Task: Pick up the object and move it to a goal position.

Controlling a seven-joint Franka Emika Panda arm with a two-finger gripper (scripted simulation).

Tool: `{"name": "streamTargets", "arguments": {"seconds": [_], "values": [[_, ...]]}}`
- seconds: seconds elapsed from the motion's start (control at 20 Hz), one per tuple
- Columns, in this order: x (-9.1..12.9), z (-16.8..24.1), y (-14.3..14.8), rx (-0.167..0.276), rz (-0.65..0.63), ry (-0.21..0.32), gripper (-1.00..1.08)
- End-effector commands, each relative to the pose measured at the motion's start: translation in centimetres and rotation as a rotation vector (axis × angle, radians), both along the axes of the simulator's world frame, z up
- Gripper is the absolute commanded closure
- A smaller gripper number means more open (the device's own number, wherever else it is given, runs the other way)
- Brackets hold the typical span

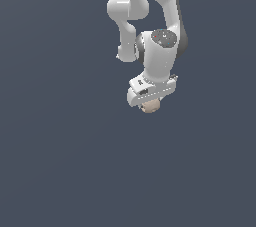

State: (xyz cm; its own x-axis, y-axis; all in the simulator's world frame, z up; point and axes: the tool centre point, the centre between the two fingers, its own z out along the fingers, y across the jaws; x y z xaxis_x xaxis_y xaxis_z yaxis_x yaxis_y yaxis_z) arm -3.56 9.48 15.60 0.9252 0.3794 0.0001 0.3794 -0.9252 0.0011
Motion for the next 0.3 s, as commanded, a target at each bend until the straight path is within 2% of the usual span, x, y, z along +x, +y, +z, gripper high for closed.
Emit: {"name": "streamTargets", "arguments": {"seconds": [0.0,0.25], "values": [[-0.53,0.62,0.09,0.000,0.000,0.000,1.08],[-0.88,1.09,0.18,0.000,0.000,0.000,1.08]]}}
